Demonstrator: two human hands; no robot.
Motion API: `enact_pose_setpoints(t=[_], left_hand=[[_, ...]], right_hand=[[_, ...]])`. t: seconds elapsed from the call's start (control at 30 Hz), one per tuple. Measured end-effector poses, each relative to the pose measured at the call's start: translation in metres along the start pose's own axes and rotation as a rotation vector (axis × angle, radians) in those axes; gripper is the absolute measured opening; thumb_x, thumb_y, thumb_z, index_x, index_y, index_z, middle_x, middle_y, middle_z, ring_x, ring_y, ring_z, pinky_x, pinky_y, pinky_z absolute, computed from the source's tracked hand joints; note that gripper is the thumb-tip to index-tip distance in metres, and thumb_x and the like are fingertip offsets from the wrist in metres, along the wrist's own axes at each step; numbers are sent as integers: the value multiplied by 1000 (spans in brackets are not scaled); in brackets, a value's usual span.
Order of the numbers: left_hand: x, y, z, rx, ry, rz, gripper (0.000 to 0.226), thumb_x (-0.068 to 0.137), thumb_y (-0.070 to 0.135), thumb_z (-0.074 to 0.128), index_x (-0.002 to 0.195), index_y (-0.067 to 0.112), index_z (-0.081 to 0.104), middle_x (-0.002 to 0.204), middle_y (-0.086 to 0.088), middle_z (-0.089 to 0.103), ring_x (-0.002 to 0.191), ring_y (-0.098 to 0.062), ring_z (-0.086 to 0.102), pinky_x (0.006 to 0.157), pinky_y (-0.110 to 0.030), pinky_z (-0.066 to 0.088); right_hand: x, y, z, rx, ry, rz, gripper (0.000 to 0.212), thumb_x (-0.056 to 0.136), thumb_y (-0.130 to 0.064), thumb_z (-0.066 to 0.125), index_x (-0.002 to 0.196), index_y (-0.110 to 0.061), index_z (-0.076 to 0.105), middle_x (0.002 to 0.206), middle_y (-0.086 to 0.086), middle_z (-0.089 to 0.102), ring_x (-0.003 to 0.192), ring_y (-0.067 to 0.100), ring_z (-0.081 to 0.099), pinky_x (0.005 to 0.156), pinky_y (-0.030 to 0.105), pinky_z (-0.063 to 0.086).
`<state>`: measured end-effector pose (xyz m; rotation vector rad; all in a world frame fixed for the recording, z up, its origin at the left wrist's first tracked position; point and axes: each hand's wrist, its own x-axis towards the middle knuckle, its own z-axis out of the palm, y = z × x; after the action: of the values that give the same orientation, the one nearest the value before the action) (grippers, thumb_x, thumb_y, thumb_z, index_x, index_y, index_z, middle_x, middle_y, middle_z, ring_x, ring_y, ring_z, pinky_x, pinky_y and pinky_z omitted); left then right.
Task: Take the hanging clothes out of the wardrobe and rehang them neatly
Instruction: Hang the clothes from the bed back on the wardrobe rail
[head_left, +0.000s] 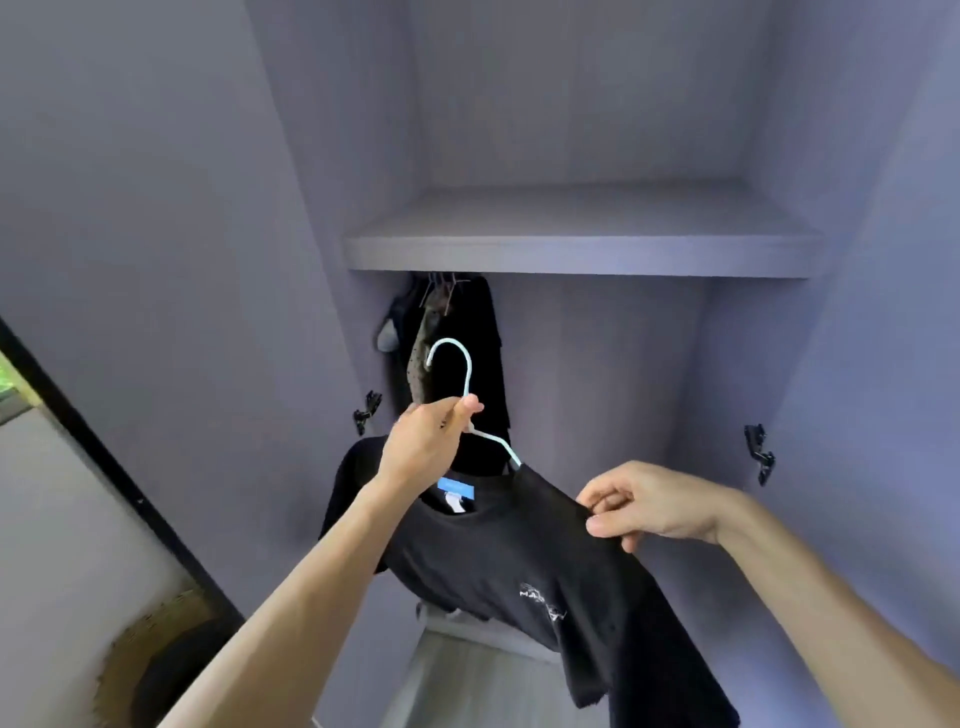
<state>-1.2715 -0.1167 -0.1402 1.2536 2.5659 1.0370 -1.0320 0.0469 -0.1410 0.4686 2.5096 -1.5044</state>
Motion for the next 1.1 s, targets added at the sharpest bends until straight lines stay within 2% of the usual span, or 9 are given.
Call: enact_pose_setpoints(t=[0.03, 0.1, 0.17, 0.23, 0.57, 0.73, 0.87, 1.0, 1.1], left_hand=[[8, 1, 3, 33, -76, 6, 59, 99, 67, 21, 96, 28, 65, 94, 10, 72, 98, -18, 63, 95, -42, 49], [20, 4, 5, 91, -229, 19, 64, 99, 66, 15, 114, 25, 62, 113, 0, 69, 117, -25, 58, 106, -50, 42], [28, 2, 6, 222, -295, 40, 66, 100, 65, 18, 148, 26, 41, 149, -1, 48, 143, -26, 35, 119, -50, 26], [34, -4, 1, 396, -279, 59, 67, 101, 61, 21, 158, 24, 20, 163, 0, 24, 152, -24, 15, 123, -48, 12], [82, -87, -73, 1046, -45, 4, 72, 99, 58, 28, 159, 29, 2, 167, -4, -11, 150, -34, -21, 115, -61, -14], [115, -131, -121, 1243, 150, -129, 74, 98, 55, 23, 159, 27, -7, 164, -5, -22, 149, -32, -24, 94, -57, -38], [114, -178, -136, 1341, 303, 3, 76, 97, 48, 30, 156, 19, -8, 164, -4, -20, 152, -25, -17, 115, -54, -24], [126, -199, -134, 1255, 461, 176, 65, 97, 38, 17, 157, 15, 17, 167, -6, 3, 154, -26, 2, 122, -54, -8], [130, -208, -132, 1230, 519, 222, 64, 98, 36, 17, 158, 13, 20, 167, -5, 7, 154, -27, 7, 122, -54, -6]], right_hand=[[0, 3, 5, 48, 22, 7, 16, 93, -13, 64, 107, -14, 72, 95, 2, 74, 81, 13, 64, 69, 23, 51], [4, 9, 16, 123, 69, 25, 15, 94, -8, 63, 107, -7, 70, 89, 2, 70, 76, 11, 60, 66, 22, 49], [12, 13, 28, 187, 118, 61, 12, 95, -3, 61, 105, -3, 68, 82, -1, 66, 67, 4, 57, 63, 20, 47], [24, 15, 38, 230, 165, 100, 9, 95, -1, 61, 102, -5, 66, 78, -4, 63, 58, -1, 54, 61, 18, 45], [127, 29, 35, 479, 367, 231, 3, 96, -5, 61, 92, -5, 62, 91, 6, 57, 68, 10, 51, 61, 16, 47], [203, 16, -4, 419, 452, 206, 26, 96, -13, 63, 121, -4, 58, 115, 8, 60, 73, 10, 55, 68, 17, 51], [259, -6, -38, 413, 549, 114, 13, 98, -13, 60, 109, -14, 53, 106, 3, 58, 73, 12, 55, 79, 26, 54], [314, -22, -69, 337, 633, 46, 13, 99, -14, 59, 112, -11, 55, 103, 5, 59, 72, 14, 58, 69, 24, 50], [352, -30, -84, 299, 666, 35, 21, 100, -15, 56, 120, -6, 54, 100, 5, 58, 72, 14, 59, 65, 23, 46]])
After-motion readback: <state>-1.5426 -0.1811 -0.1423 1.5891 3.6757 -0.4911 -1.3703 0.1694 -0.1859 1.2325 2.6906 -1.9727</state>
